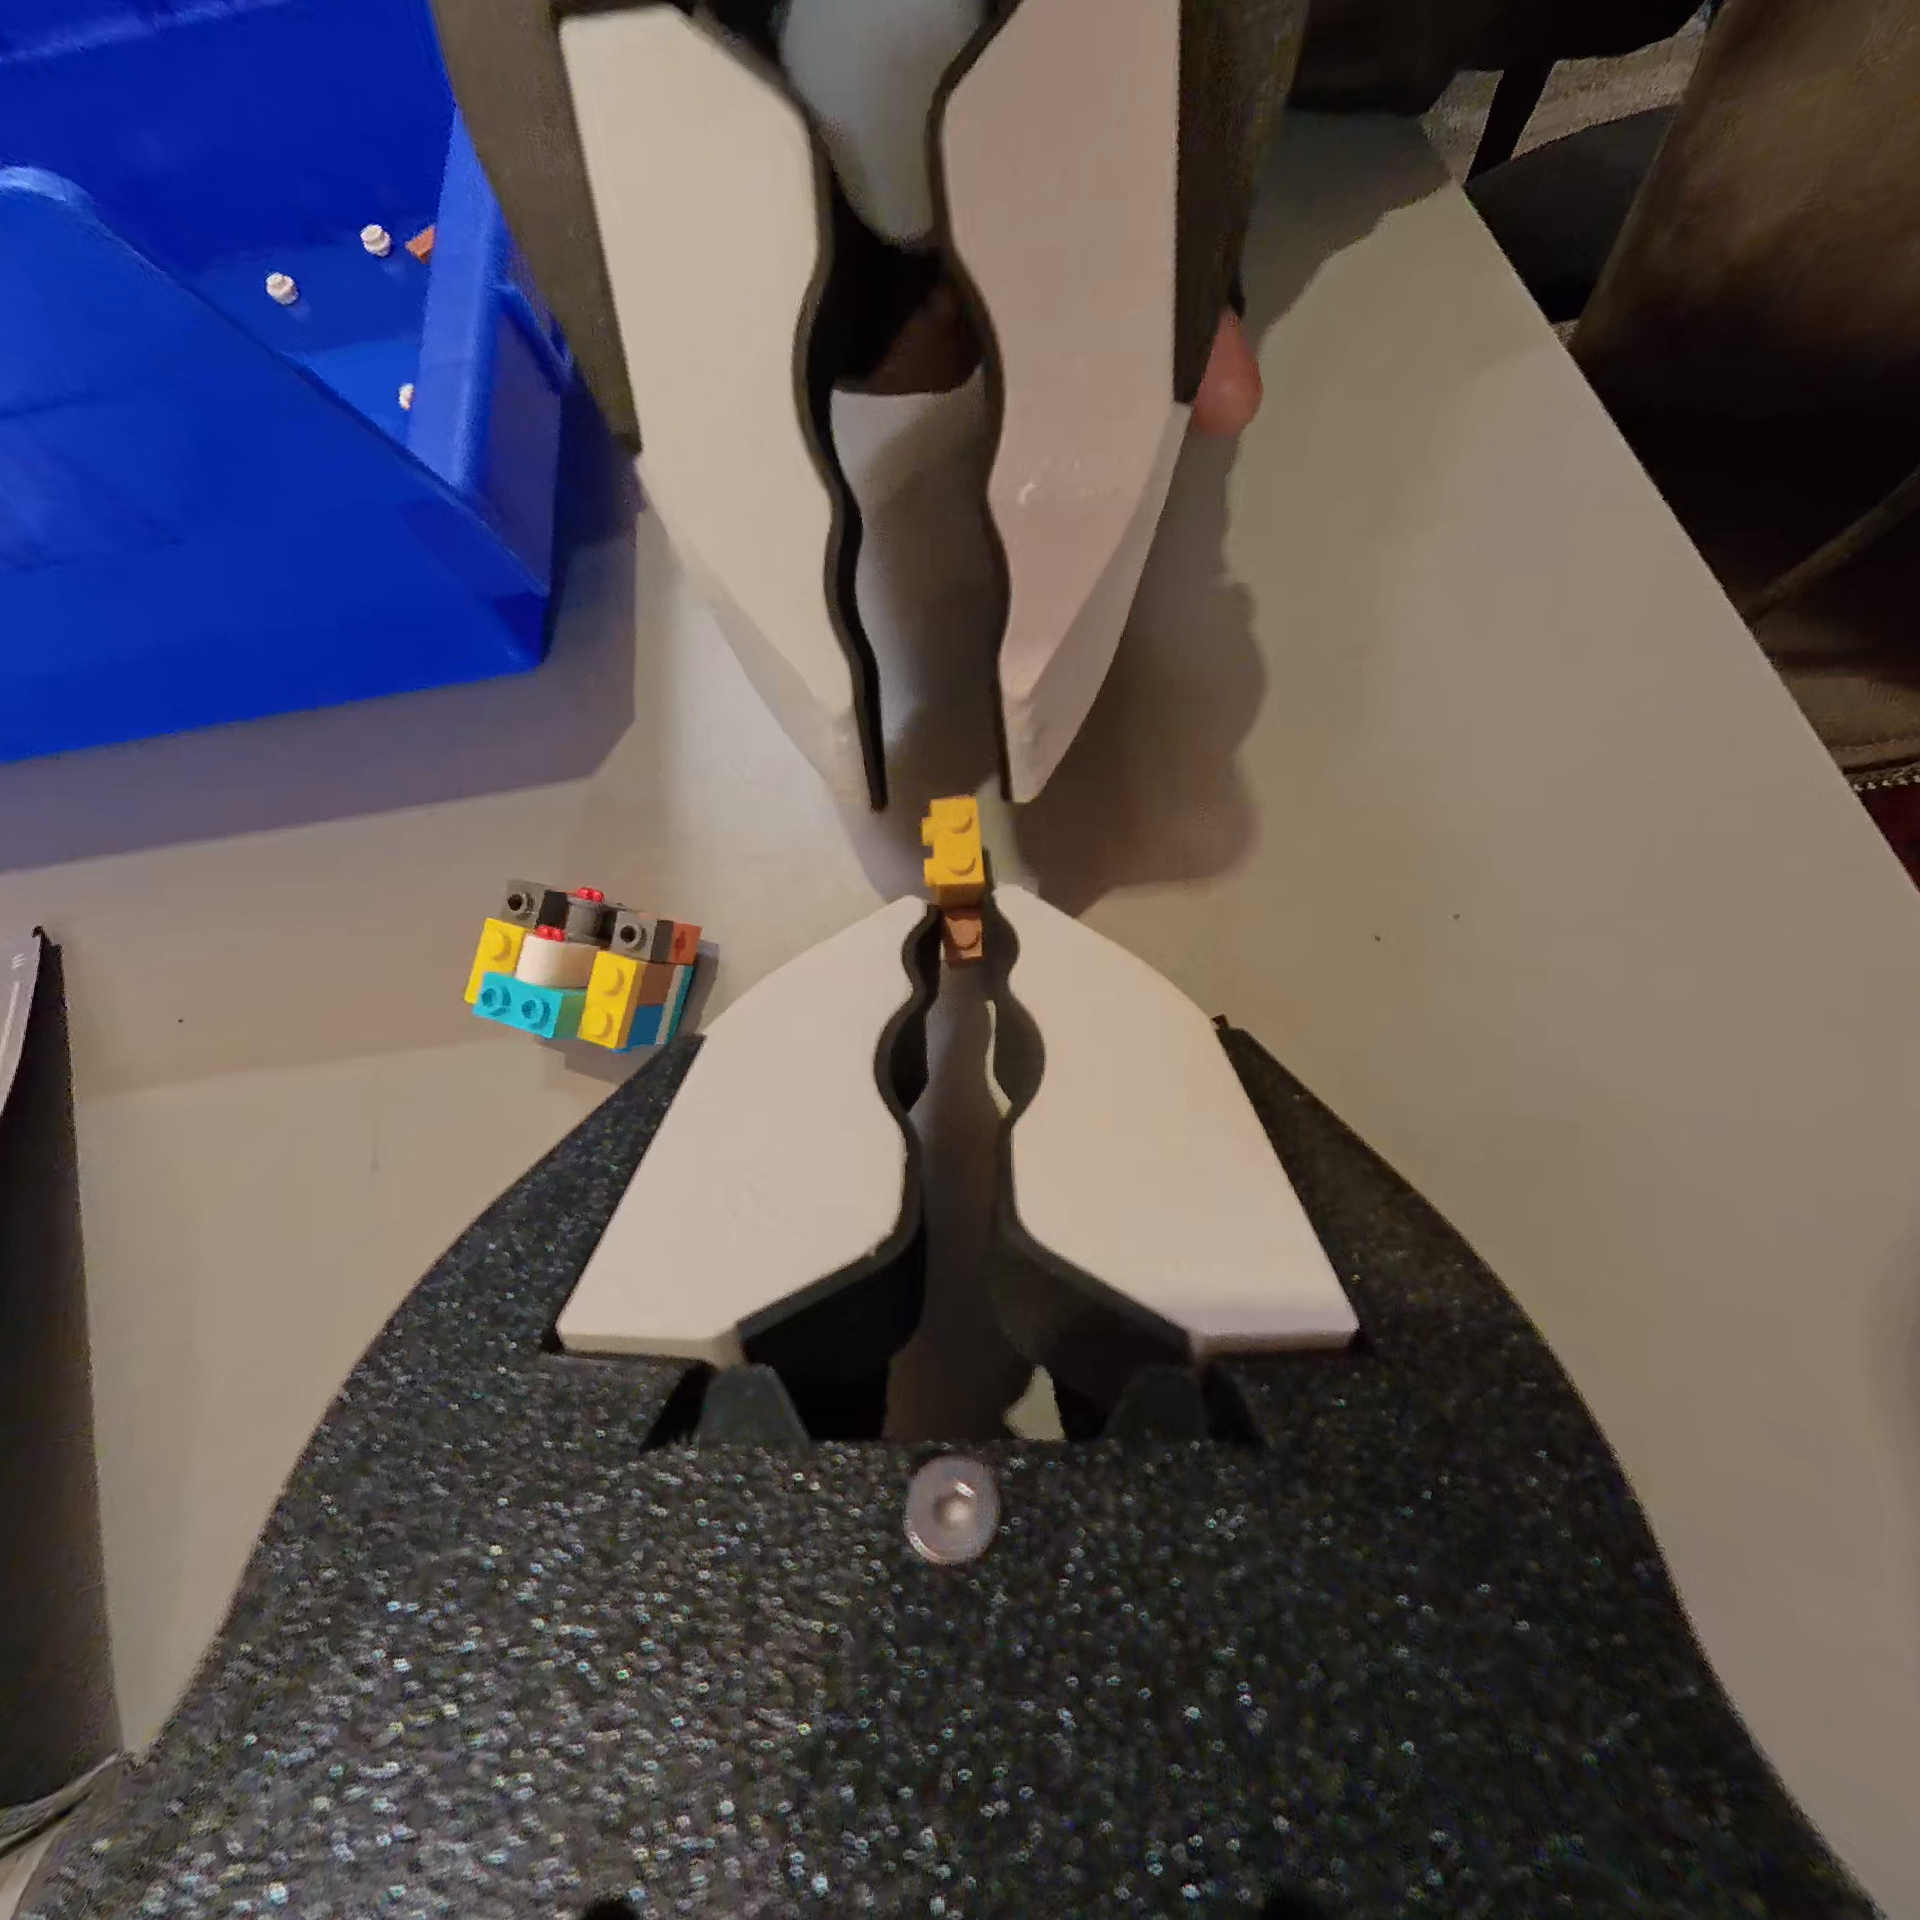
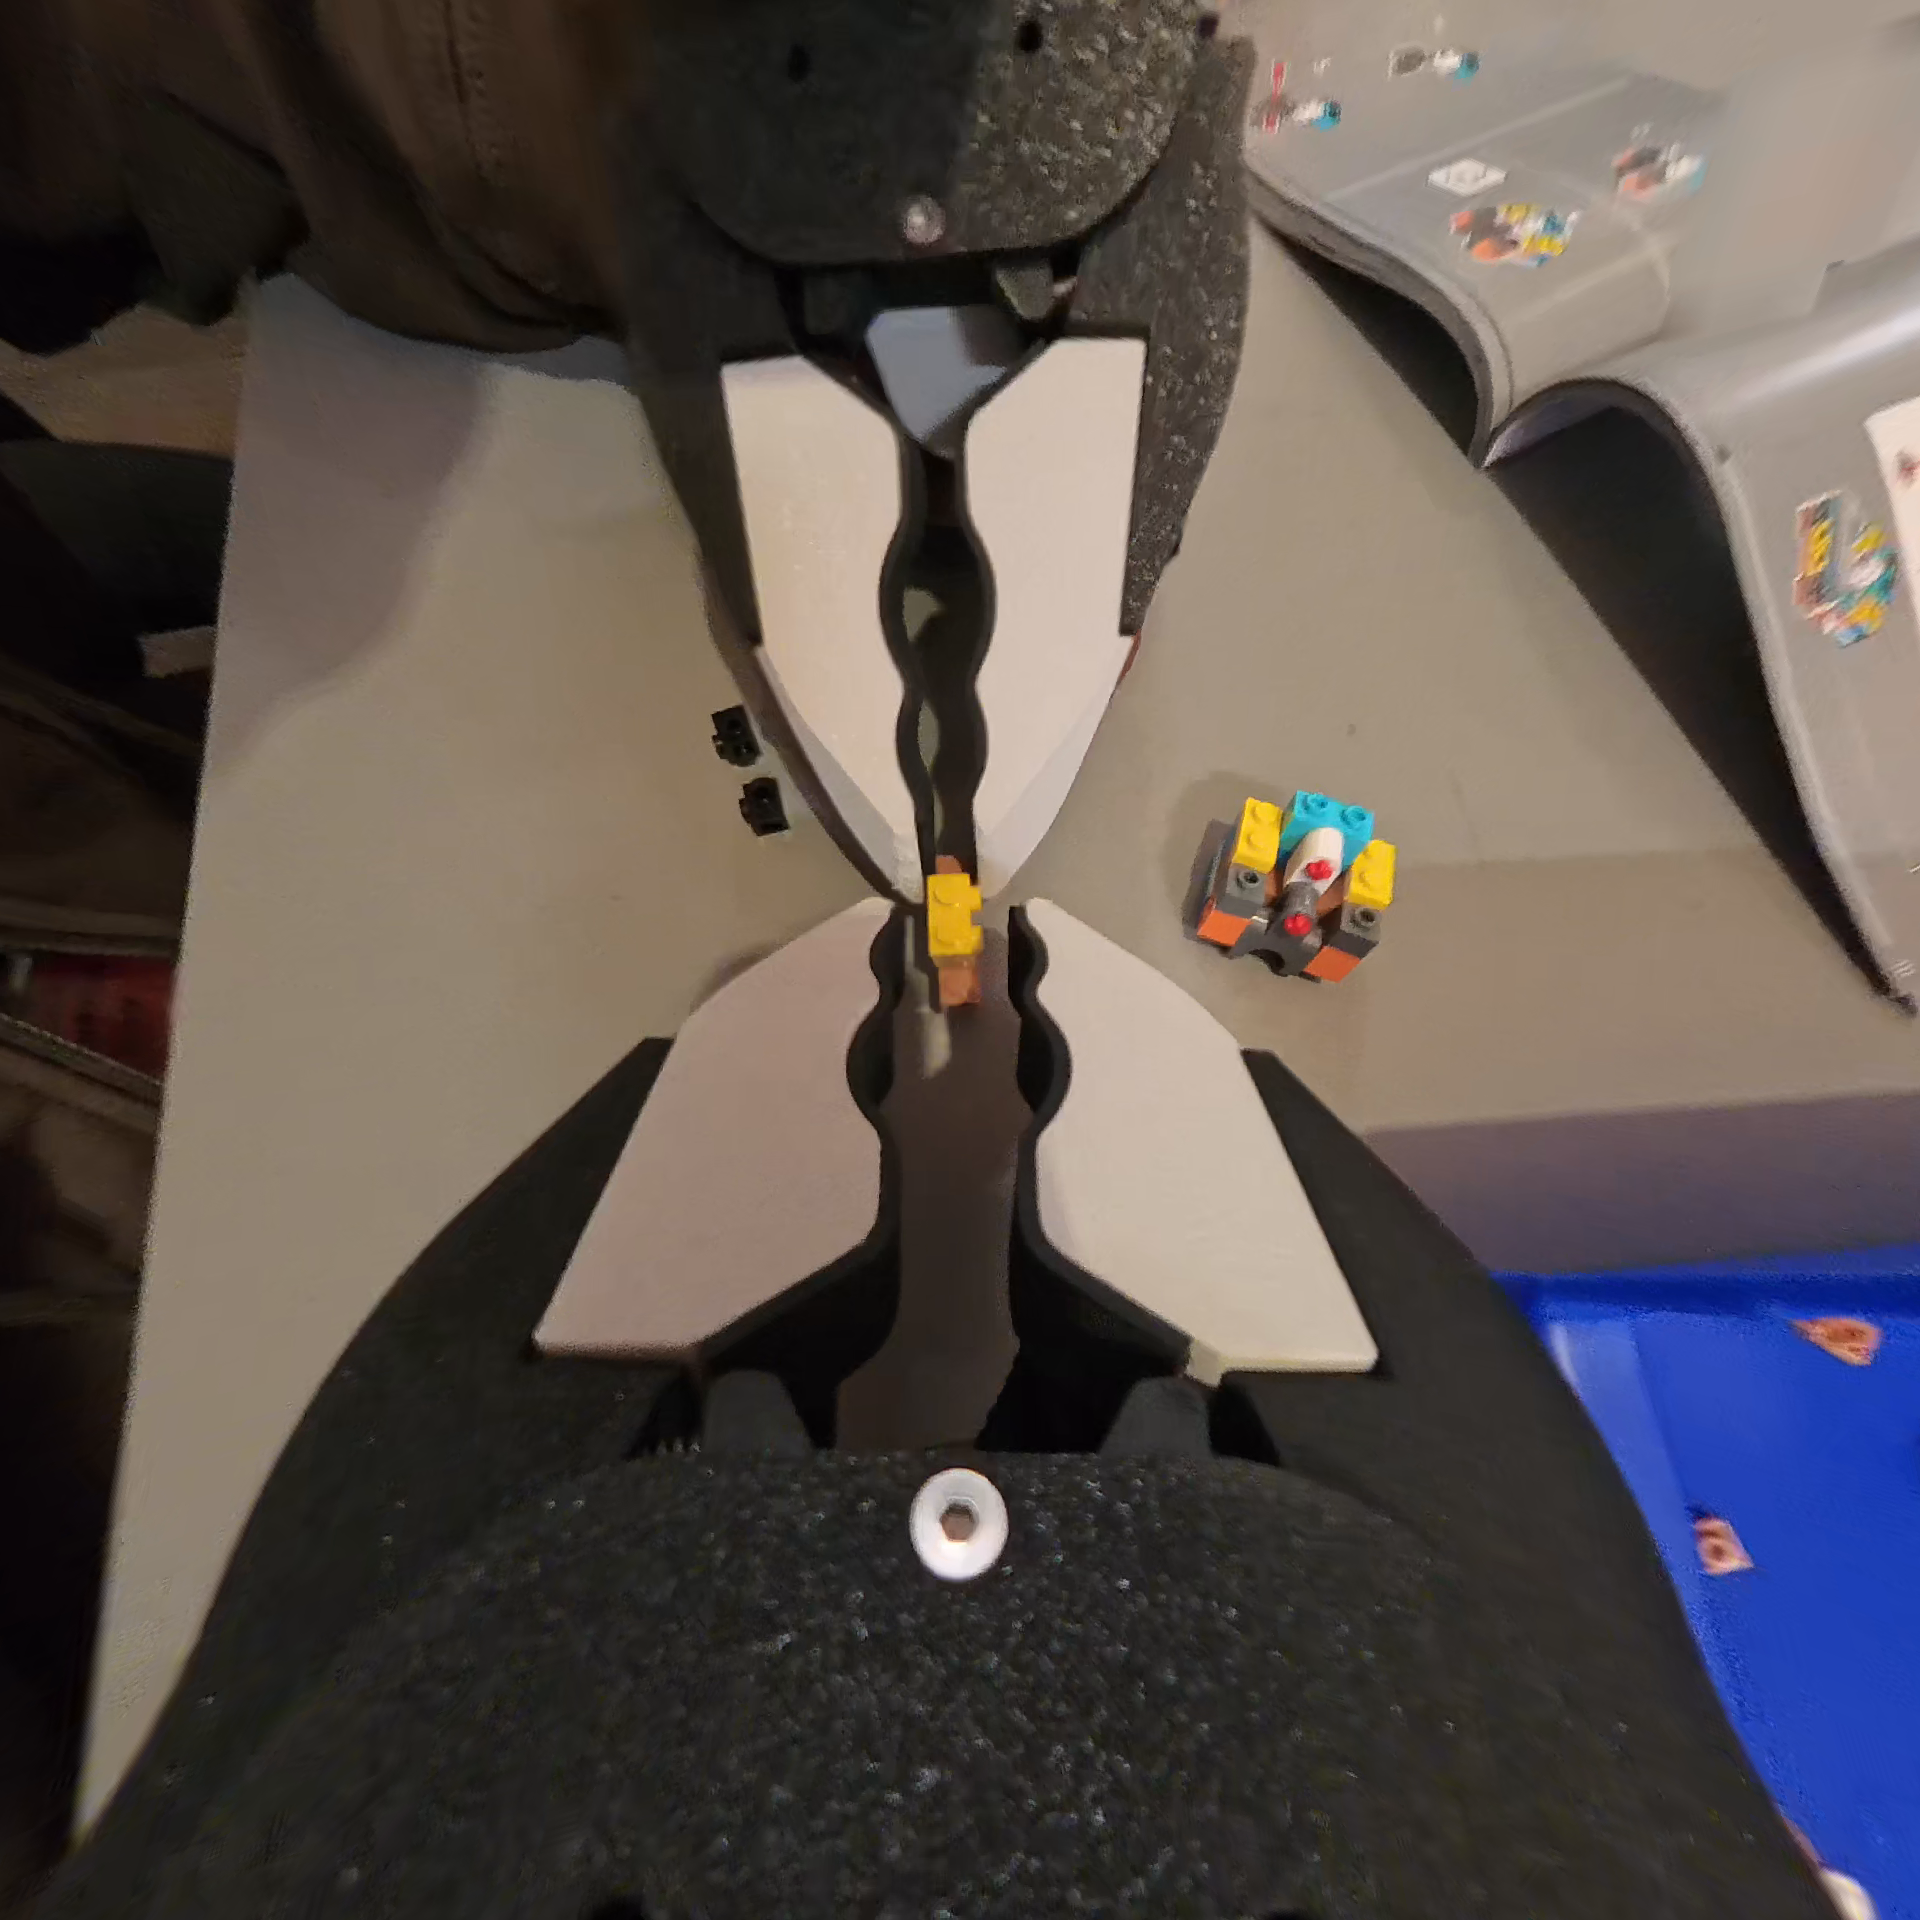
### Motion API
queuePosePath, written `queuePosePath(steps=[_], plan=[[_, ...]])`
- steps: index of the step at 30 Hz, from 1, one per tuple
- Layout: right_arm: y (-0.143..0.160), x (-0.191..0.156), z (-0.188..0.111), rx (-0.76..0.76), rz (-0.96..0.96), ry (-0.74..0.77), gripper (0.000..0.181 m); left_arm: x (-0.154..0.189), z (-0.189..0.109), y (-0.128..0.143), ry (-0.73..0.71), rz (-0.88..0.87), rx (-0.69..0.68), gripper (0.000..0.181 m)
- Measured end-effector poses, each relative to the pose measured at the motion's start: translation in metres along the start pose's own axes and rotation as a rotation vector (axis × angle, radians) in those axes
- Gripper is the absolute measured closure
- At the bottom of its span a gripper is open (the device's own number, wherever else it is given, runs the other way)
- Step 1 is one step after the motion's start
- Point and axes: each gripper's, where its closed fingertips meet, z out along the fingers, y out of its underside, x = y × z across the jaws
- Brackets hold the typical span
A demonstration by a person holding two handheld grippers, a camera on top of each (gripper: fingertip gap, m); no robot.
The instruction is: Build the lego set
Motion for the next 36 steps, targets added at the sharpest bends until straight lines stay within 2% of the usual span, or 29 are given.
queuePosePath(steps=[5,15,27,36], plan=[[0.001,0.01,-0.009,0.048,-0.244,0.162,0.153,-0.005,-0.005,0.0,-0.008,-0.037,-0.004,0.174],[-0.022,0.006,-0.013,0.203,-0.593,0.344,0.145,-0.01,-0.014,-0.006,-0.008,-0.103,0.025,0.174],[-0.023,0.009,-0.006,0.196,-0.871,0.488,0.142,-0.009,-0.027,-0.017,0.014,-0.137,0.073,0.174],[-0.03,0.002,-0.005,0.224,-1.008,0.519,0.14,-0.005,-0.028,-0.02,0.056,-0.156,0.091,0.174]])
